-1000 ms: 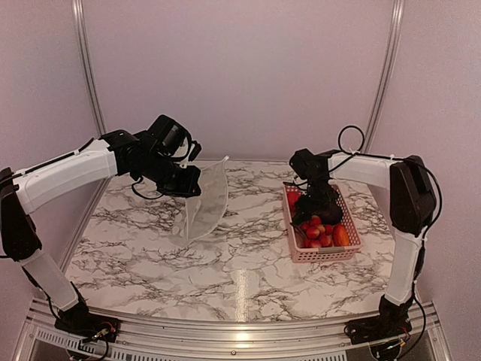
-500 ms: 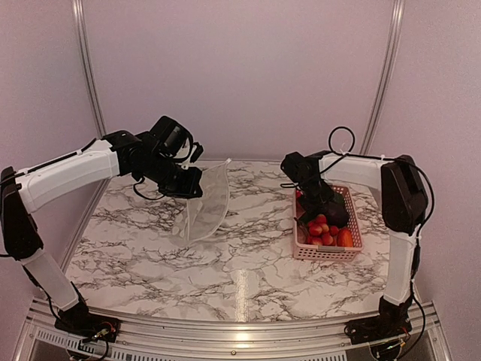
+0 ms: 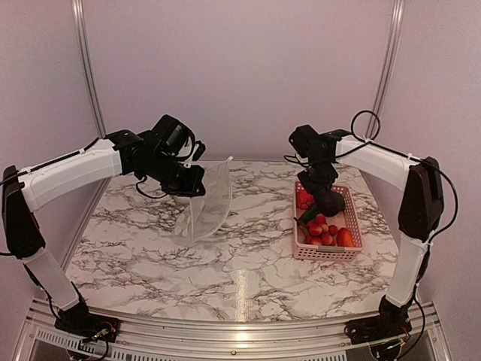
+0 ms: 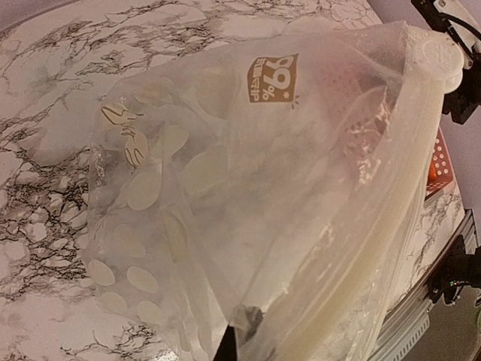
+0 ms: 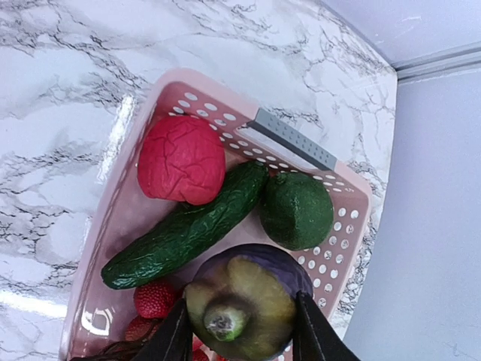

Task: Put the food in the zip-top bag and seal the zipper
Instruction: Pick up the fake vegetable from the bin, then place the fake vegetable in the zipper food storage bag.

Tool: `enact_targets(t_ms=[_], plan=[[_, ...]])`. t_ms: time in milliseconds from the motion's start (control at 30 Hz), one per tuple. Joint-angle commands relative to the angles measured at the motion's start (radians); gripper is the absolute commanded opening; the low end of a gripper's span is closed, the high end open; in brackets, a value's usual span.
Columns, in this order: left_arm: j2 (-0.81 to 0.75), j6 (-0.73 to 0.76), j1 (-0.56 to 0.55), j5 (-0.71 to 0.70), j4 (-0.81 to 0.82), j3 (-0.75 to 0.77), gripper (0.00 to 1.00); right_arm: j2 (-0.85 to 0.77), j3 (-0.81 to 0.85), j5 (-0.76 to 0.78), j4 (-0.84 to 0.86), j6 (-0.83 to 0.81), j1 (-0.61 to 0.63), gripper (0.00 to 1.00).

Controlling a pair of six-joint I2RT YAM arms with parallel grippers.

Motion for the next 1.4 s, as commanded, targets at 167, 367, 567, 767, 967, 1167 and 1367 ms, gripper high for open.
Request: enact_targets(t_ms=[167, 367, 567, 767, 967, 1167, 1367], plan=[[0.035, -0.045, 0.001, 0.049, 0.049, 0.039, 0.00, -0.182, 0.139, -0.323, 0.077, 0.024, 0.020, 0.30], [0.056, -0.103, 0.002, 0.082, 0.093, 0.051, 0.00, -0.206, 0.233, -0.484, 0.137, 0.055, 0.124, 0.30], [0.082, -0.150, 0.003, 0.104, 0.127, 0.070, 0.00, -0.256, 0.202, -0.757, 0.358, 0.235, 0.139, 0.31], [0.099, -0.221, 0.013, 0.136, 0.162, 0.083, 0.00, -0.277, 0.203, -0.869, 0.496, 0.317, 0.157, 0.31], [0.106, -0.286, 0.022, 0.168, 0.209, 0.084, 0.00, -0.275, 0.210, -0.912, 0.546, 0.333, 0.180, 0.31], [0.088, -0.326, 0.036, 0.172, 0.229, 0.089, 0.00, -0.270, 0.180, -0.908, 0.534, 0.321, 0.186, 0.30], [0.050, -0.347, 0.042, 0.161, 0.264, 0.075, 0.00, -0.288, 0.126, -0.852, 0.511, 0.310, 0.189, 0.29]])
